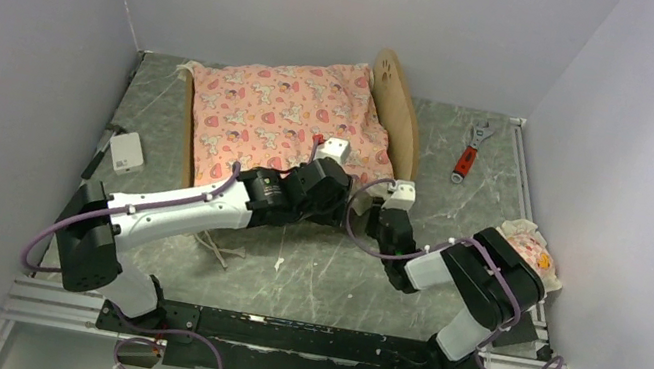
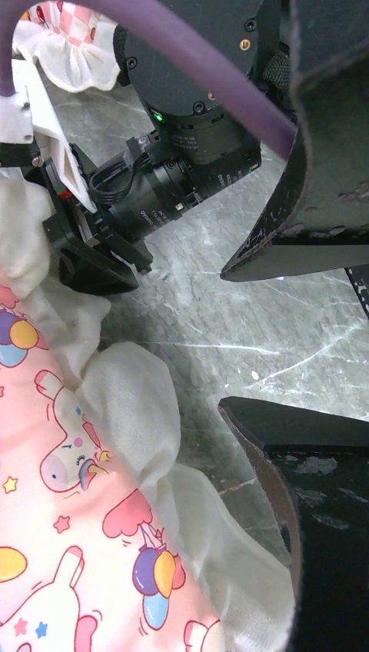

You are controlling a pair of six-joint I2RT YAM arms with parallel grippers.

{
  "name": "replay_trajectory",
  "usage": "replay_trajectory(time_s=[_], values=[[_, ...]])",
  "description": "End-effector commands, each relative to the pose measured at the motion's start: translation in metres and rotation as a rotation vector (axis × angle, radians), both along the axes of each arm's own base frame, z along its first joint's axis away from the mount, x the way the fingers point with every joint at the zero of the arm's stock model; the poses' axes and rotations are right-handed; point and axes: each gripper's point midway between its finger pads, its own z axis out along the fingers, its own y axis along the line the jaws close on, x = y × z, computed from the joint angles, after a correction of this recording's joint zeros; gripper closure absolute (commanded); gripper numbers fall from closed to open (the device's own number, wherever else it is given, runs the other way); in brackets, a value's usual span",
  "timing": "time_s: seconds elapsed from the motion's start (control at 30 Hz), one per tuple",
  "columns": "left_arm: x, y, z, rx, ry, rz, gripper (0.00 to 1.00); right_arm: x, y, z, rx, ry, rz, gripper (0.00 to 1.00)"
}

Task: Set up the pet bed

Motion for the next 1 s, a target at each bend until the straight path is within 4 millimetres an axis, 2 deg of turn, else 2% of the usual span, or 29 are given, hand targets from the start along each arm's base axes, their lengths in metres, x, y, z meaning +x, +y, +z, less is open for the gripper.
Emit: replay_trajectory(time_s=[0.0, 0.2, 0.3, 0.33, 0.53, 0.77, 0.87, 0.97], values=[[0.001, 0.007, 0.016, -0.026, -0.036, 0.019, 0.38, 0.011, 0.007, 0.015, 0.036, -0.063, -0.011, 0.67], [0.002, 0.007, 0.017, -0.012, -0.050, 0.005, 0.37, -0.008, 0.019, 0.028, 0.078, -0.050, 0.123, 0.92], [0.004, 0.002, 0.021, -0.004, -0.073, -0.030, 0.37, -0.016, 0.023, 0.040, 0.112, -0.034, 0.199, 0.99], [0.005, 0.000, 0.021, 0.001, -0.078, -0.044, 0.37, -0.018, 0.025, 0.047, 0.134, -0.034, 0.232, 1.00], [0.010, -0.016, 0.020, 0.018, -0.098, -0.155, 0.36, -0.028, 0.023, 0.061, 0.265, 0.041, 0.359, 1.00], [0.026, -0.034, 0.013, 0.016, -0.116, -0.311, 0.37, -0.042, 0.027, 0.076, 0.396, 0.119, 0.538, 1.00], [0.028, -0.047, 0.013, 0.021, -0.124, -0.398, 0.38, -0.043, 0.023, 0.077, 0.393, 0.155, 0.554, 1.00], [0.027, -0.060, 0.004, 0.024, -0.102, -0.457, 0.40, -0.041, 0.020, 0.079, 0.382, 0.175, 0.545, 1.00]])
